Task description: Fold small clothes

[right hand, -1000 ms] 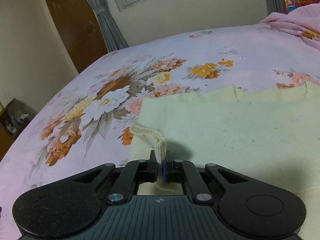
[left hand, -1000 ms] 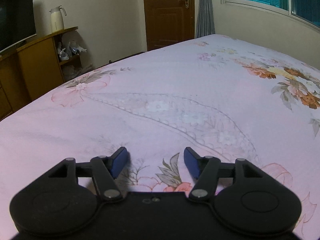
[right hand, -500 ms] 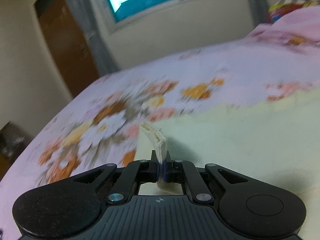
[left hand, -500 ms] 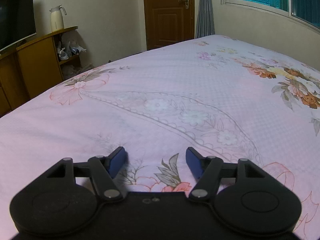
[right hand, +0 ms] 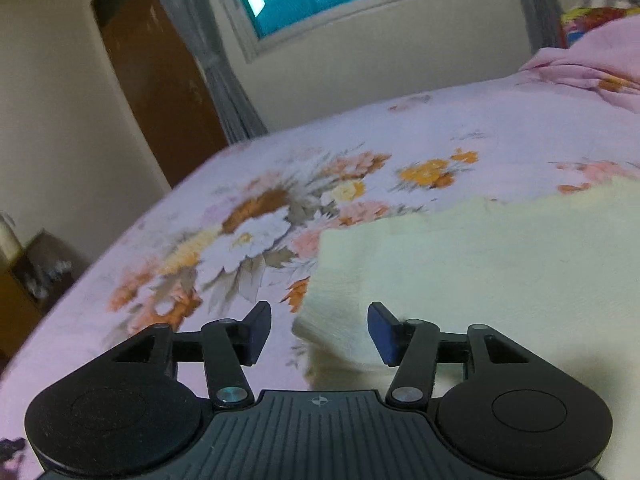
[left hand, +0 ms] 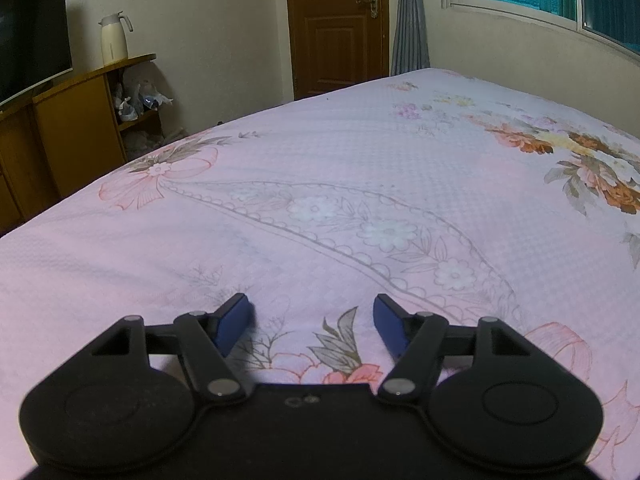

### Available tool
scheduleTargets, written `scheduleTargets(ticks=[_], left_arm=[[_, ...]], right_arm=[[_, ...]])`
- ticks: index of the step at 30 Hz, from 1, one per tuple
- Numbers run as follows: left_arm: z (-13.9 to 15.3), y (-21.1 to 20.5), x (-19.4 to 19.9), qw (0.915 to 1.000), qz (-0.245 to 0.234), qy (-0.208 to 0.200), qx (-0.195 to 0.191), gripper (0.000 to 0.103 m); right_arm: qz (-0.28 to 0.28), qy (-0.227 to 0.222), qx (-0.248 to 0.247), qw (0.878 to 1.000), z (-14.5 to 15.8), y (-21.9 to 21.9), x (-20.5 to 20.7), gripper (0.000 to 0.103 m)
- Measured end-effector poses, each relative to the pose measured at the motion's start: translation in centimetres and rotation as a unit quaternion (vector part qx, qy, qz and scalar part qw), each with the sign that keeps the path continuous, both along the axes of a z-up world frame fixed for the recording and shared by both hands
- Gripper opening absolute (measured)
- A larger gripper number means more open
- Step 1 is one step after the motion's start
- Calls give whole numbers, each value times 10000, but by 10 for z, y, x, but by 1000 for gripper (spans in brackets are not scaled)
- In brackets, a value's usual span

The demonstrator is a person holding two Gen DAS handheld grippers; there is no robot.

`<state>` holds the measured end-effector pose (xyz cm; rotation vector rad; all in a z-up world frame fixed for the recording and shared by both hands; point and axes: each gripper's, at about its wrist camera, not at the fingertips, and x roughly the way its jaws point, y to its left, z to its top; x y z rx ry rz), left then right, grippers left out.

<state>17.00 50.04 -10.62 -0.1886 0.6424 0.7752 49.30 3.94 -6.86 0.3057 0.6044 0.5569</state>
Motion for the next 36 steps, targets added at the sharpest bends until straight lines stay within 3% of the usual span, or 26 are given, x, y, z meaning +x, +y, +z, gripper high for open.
scheduleTargets(ticks=[3,8,10,11,12,14,16,17,18,23,25,26,27,29,32,36], left_arm=[[4,-9,5,9998,-38,92,199,65],[27,-57,42,9921,-926,-771,-349,65],[32,-88,75,9832,-1428,-1001,-542,63],[34,-106,97,9782,-1688,-1035,-629,54],[34,-125,118,9720,-1965,-1053,-739,38],[33,-158,156,9605,-2397,-1032,-965,35],[33,-194,191,9537,-2664,-1004,-971,34],[33,-211,208,9497,-2819,-985,-949,34],[33,-226,224,9468,-2923,-968,-930,34],[30,-290,286,9361,-3287,-954,-810,38],[20,-307,305,9351,-3376,-773,-746,43],[11,-312,315,9373,-3371,-555,-688,43],[6,-314,321,9377,-3381,-474,-647,43],[11,-311,322,9376,-3380,-517,-634,43],[21,-309,323,9331,-3481,-753,-495,41],[23,-310,355,9342,-3488,-633,-415,41]], right_arm=[[-299,-261,-163,9991,4,-36,-19,54],[-897,-406,-296,9947,4,-134,-34,53],[-1271,-363,-334,9907,2,-177,-35,53],[-1468,-304,-336,9881,0,-201,-34,53],[-1647,-258,-289,9856,-1,-220,-32,53],[-2015,-128,-104,9794,-3,-258,-28,53],[-2221,-84,-31,9750,-3,-286,-23,36],[-2192,-41,13,9757,-3,-294,-18,14],[-2112,-19,42,9774,-3,-297,-12,6],[-1252,-214,-132,9918,-1,-275,21,6],[-1196,2,-841,9893,-17,-268,33,6],[-1437,311,-1275,9809,-30,-270,42,6],[-1411,492,-1166,9819,-42,-280,48,5],[-1582,550,-1056,9802,-35,-291,51,5],[-1503,-124,-692,9861,-9,-298,51,5],[-1358,-104,-558,9891,-3,-284,92,5]])
